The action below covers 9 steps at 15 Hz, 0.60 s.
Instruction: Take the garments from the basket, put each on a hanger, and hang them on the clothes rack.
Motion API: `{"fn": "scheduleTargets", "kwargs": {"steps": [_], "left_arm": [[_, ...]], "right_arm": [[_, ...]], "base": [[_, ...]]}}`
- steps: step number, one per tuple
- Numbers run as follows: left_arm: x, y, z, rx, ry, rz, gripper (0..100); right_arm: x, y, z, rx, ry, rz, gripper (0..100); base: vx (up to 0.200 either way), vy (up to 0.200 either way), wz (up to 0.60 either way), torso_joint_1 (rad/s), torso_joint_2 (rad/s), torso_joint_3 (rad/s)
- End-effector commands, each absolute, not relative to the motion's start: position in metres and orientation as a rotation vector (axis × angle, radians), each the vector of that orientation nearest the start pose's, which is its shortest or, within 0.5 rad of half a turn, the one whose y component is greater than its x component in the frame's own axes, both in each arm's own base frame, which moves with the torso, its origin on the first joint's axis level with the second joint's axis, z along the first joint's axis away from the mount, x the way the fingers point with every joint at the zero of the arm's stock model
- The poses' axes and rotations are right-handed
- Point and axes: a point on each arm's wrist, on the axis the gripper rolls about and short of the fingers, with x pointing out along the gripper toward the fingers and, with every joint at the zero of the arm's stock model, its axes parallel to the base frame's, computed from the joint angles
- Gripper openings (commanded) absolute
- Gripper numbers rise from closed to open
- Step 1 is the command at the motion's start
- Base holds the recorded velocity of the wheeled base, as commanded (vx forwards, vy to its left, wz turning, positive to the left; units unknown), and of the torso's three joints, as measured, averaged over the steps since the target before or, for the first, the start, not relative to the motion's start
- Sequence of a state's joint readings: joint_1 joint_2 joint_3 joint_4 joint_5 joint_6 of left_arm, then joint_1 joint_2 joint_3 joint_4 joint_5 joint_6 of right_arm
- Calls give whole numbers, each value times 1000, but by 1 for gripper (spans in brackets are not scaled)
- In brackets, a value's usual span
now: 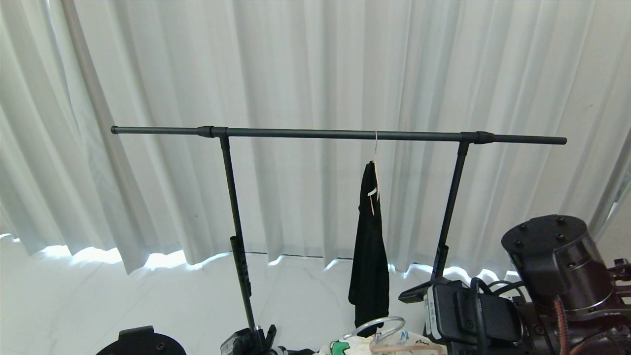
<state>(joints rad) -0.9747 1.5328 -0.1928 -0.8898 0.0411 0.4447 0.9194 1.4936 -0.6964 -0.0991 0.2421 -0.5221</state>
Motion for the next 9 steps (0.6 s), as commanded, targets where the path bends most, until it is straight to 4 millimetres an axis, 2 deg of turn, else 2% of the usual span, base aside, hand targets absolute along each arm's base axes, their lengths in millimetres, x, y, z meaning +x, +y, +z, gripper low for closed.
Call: {"fn": "scheduleTargets", "kwargs": {"steps": [1,7,9], "left_arm": [[111,-162,105,622,189,-999,0],[112,-164,109,600,150,-995,0],[112,-164,109,601,151,-997,0]], "right_arm": [[139,192,152,-704,432,1286,100],[159,182,147,-699,479,1163,100],[160,182,148,-698,479,1157,100]], "base": [[0,0,0,0,0,0],[0,0,0,0,0,0],[0,0,0,0,0,0]]}}
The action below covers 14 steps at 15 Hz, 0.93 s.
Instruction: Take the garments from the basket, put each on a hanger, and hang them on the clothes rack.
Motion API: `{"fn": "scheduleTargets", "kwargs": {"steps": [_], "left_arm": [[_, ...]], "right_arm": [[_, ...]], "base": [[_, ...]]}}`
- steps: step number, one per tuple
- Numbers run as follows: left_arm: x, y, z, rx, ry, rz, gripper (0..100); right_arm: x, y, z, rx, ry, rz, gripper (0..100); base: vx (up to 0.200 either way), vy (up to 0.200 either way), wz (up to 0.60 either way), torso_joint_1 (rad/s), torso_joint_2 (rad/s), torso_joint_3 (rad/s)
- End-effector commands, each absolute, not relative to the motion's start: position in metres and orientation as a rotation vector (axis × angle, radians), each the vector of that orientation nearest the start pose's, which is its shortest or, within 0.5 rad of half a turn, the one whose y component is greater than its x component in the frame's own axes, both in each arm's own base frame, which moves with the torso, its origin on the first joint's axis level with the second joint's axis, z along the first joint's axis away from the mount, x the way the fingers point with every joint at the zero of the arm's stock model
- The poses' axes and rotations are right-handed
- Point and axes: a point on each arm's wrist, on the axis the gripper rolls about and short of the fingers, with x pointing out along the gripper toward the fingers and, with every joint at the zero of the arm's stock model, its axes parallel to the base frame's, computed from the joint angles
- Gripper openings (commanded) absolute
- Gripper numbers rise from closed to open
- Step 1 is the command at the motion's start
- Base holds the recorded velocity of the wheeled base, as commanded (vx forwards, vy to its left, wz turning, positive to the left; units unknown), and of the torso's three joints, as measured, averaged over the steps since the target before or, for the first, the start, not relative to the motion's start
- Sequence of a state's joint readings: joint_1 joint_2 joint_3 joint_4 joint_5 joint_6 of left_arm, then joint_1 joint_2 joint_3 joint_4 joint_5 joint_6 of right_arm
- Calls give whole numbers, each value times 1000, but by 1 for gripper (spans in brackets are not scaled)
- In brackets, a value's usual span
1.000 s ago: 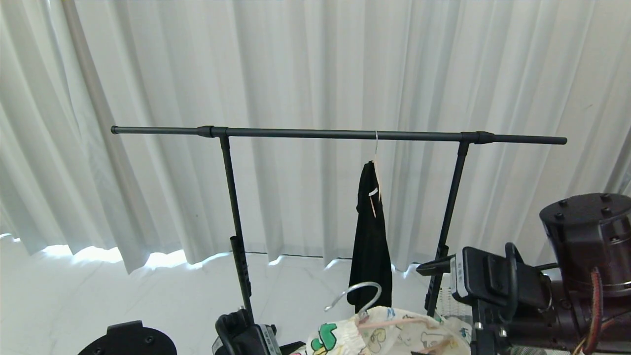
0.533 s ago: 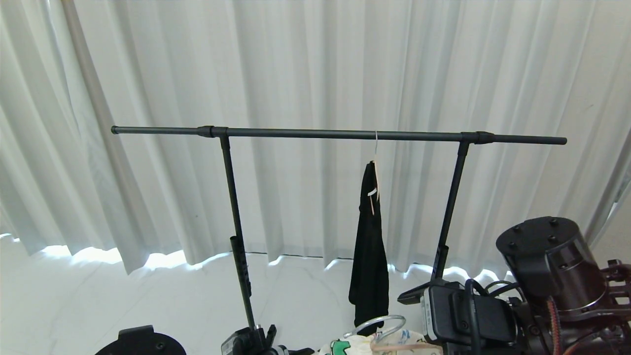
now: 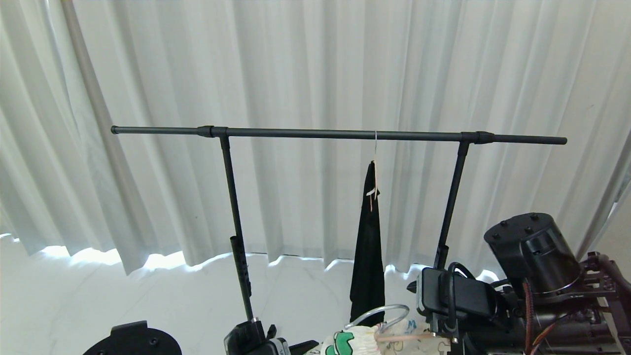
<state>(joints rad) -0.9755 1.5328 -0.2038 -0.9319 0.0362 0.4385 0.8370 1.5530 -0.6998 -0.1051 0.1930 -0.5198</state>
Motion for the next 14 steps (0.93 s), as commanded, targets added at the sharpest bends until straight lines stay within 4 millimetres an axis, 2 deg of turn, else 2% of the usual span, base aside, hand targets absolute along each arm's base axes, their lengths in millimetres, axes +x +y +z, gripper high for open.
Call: {"fn": "scheduleTargets", "kwargs": {"steps": [1,2,6,12,13,14], "left_arm": [[112,-164,109,601,151,-997,0],[112,-164,109,601,151,-997,0],[116,-170,115,556,142,-989,0],[116,-170,113,562,147,-988,0],[116,-170,113,561,147,-988,100],[116,-171,114,559,147,-988,100]], "right_arm": [[160,181,147,-698,481,1157,100],[159,182,147,-700,479,1159,0],[157,185,146,-707,479,1172,0],[160,187,150,-691,423,1159,0],[160,186,152,-689,408,1158,0],[161,186,152,-687,400,1154,0]], "base": [[0,0,0,0,0,0],[0,0,0,0,0,0],[0,0,0,0,0,0],[0,0,0,0,0,0],[0,0,0,0,0,0],[0,0,0,0,0,0]]}}
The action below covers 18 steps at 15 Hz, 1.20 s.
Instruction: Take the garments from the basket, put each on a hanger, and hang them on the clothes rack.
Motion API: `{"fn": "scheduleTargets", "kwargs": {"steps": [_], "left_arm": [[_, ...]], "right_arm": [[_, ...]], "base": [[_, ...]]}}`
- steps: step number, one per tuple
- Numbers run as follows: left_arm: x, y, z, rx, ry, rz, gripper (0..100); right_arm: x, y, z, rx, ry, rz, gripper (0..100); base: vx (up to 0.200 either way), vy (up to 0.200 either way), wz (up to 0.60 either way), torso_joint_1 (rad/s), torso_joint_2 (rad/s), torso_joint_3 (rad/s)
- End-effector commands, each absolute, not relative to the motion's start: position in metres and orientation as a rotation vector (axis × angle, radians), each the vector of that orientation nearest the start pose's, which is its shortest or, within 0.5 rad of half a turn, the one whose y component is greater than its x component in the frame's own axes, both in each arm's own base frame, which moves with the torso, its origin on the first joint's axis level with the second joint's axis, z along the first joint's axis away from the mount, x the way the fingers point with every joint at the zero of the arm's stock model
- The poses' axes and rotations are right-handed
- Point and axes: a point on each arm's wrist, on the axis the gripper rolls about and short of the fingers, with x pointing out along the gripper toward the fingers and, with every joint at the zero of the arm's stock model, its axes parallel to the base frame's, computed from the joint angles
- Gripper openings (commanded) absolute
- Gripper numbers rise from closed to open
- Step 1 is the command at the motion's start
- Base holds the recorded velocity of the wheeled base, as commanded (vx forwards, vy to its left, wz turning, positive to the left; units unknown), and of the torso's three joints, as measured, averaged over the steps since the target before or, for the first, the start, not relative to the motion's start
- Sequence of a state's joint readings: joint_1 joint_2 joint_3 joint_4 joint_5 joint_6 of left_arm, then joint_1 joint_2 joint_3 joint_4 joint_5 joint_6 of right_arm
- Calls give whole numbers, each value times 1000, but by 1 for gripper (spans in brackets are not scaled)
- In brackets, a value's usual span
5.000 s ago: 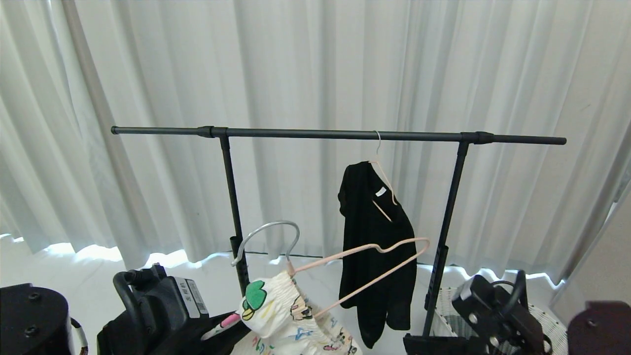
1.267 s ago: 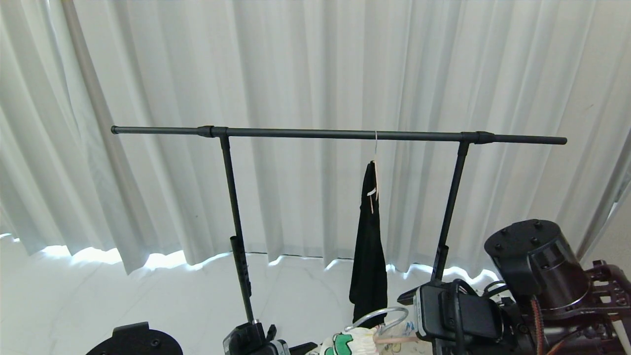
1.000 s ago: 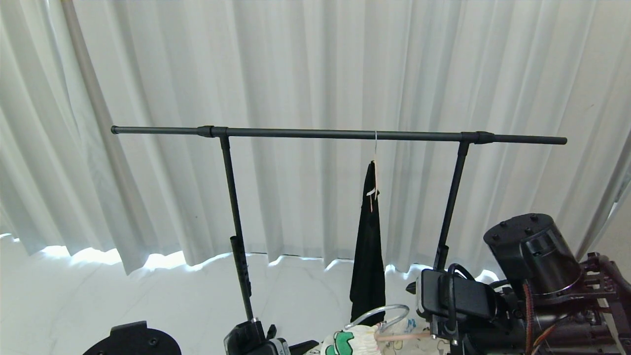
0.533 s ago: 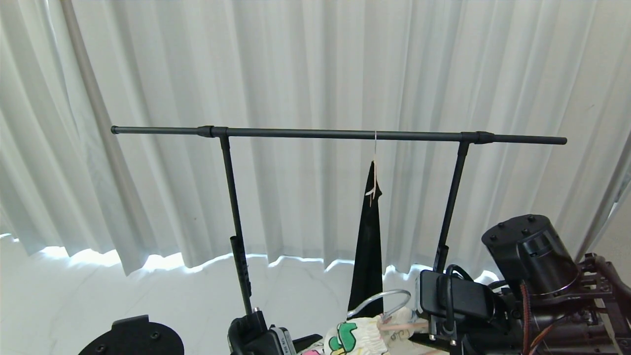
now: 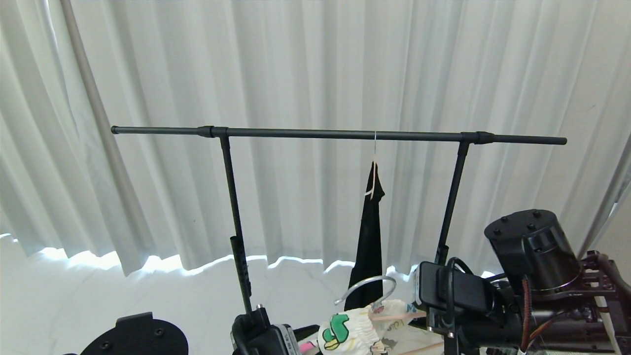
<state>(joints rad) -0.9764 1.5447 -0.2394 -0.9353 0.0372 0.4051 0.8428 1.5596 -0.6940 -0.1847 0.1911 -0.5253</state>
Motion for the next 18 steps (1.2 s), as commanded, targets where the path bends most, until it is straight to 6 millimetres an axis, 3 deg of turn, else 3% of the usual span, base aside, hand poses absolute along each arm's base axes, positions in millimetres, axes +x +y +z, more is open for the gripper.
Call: {"fn": "scheduleTargets", "kwargs": {"steps": [1,6,9,13,18], "left_arm": [[116,-170,113,559,149,-986,100],[120,-164,116,543,131,-951,100],[130,-142,111,516,124,-842,100],[115,-121,95,524,149,-823,100],[144,-98,81,515,278,-643,100]], "right_arm": [[163,185,152,-682,390,1145,0],[186,164,149,-781,207,1068,0],[190,146,154,-782,165,1023,0],[194,133,160,-763,152,981,0],[186,128,175,-741,121,996,0]], "base": [[0,0,0,0,0,0],[0,0,0,0,0,0],[0,0,0,0,0,0],[0,0,0,0,0,0],[0,0,0,0,0,0]]}}
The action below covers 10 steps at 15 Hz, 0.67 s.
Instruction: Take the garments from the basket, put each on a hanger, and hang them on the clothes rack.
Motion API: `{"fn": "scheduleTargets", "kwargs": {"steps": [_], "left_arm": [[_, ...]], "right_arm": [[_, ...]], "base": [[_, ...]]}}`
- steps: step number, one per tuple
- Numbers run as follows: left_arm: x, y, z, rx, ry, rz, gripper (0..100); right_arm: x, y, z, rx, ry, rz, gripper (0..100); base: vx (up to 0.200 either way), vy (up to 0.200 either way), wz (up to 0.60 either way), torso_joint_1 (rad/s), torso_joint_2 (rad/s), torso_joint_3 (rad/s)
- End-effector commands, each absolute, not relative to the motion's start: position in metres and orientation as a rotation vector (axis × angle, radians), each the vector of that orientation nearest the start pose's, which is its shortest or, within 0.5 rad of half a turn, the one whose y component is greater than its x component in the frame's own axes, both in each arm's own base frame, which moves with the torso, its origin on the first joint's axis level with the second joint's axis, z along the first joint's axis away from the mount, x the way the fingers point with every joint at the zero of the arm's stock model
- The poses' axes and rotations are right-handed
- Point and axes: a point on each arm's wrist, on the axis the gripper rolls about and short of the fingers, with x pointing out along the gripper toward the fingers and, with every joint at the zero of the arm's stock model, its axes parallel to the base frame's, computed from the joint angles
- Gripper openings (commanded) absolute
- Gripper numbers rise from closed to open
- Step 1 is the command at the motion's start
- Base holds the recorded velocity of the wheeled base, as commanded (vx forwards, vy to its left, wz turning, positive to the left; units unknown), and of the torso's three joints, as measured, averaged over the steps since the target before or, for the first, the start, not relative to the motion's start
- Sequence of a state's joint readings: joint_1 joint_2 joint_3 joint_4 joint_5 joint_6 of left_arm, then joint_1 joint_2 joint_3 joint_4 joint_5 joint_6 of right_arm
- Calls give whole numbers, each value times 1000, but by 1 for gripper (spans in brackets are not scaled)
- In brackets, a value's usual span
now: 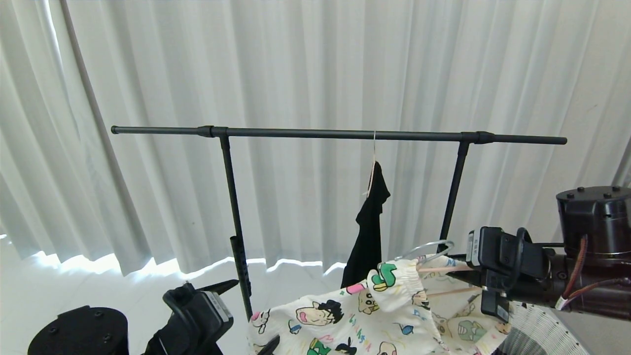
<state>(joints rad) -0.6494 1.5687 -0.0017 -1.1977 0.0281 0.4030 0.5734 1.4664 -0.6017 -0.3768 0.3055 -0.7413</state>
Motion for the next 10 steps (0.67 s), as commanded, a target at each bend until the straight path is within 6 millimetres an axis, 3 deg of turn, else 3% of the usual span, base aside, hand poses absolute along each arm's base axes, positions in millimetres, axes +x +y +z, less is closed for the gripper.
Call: {"fn": "scheduleTargets", "kwargs": {"steps": [1,10], "left_arm": [[146,-96,79,498,293,-658,100],[147,-96,78,451,279,-831,100]], "right_arm": [[183,126,181,-738,133,1012,0],[183,122,204,-719,133,1033,0]], "base": [[0,0,0,0,0,0],[0,0,0,0,0,0]]}}
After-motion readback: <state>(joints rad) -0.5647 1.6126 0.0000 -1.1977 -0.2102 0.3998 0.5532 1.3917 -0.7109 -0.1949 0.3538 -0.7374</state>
